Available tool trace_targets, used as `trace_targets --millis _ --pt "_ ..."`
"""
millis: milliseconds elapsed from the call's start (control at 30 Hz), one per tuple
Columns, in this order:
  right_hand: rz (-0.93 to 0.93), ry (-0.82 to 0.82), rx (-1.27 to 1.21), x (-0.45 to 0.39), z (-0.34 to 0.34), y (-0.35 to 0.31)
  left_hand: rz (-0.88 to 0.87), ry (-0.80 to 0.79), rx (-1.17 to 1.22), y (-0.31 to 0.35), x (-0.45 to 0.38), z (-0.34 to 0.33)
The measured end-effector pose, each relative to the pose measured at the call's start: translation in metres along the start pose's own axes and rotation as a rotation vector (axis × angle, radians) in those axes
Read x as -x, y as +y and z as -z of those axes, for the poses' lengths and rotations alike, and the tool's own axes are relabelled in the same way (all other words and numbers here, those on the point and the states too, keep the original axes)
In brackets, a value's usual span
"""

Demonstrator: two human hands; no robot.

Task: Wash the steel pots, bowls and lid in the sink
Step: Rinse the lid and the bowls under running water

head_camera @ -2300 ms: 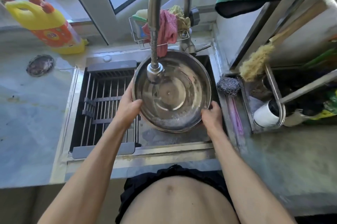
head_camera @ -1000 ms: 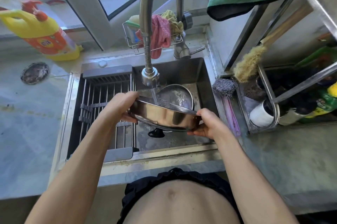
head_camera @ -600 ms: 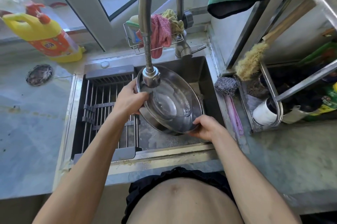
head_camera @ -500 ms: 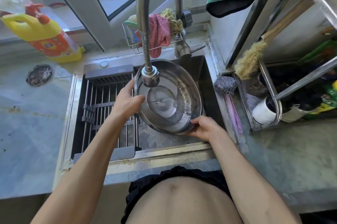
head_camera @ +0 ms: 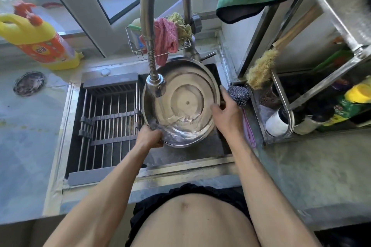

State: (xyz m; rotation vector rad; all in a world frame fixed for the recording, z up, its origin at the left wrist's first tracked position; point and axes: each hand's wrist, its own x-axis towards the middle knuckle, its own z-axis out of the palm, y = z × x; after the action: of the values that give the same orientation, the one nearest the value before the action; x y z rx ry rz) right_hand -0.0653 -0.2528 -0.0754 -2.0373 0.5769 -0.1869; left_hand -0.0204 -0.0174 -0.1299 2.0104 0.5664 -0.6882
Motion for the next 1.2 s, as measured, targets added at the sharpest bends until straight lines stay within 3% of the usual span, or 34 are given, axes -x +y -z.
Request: trace_targets --millis 100,200,400,500,567,667,733,867,1000,1100,1200 --pt "0.017 -0.012 0.270 -0.005 0.013 -0.017 0.061 -0.100 0.098 -0.007 0.002 -0.005" --pt "-0.149 -0.070 0.266 -0.013 0.014 -0.012 0.009 -0.059 0.098 0.003 0.005 0.005" --pt "-0.642 -0.388 -0.183 0.002 -0.003 0.014 -0.177 0.137 -0.001 0.050 0.016 0.054" --pt "-0.710 -0.478 -0.359 0.017 -0.018 0.016 -0.453 0.249 -0.096 0.059 0.038 0.062" --pt "-0.714 -0.490 -0.466 0.022 -0.030 0.019 -0.574 0.227 -0.048 0.057 0.045 0.064" --pt "-0.638 -0.376 -0.552 0.020 -0.038 0.029 -0.641 0.185 0.055 0.038 0.033 0.063" --pt "-0.562 -0.282 -0.517 0.019 -0.038 0.033 -0.581 0.213 0.064 0.027 0.026 0.058" --pt "-0.312 -0.119 -0.314 0.014 -0.029 0.035 -0.282 0.243 -0.021 0.010 0.015 0.041" --pt "-0.161 -0.051 -0.094 0.001 -0.012 0.017 -0.078 0.124 0.053 0.000 0.005 0.030" --pt "-0.267 -0.140 0.054 -0.009 0.005 0.000 -0.012 0.026 0.186 0.007 0.010 0.026" --pt "-0.452 -0.254 0.016 -0.011 0.008 0.001 -0.014 0.049 0.248 0.022 0.014 0.032"
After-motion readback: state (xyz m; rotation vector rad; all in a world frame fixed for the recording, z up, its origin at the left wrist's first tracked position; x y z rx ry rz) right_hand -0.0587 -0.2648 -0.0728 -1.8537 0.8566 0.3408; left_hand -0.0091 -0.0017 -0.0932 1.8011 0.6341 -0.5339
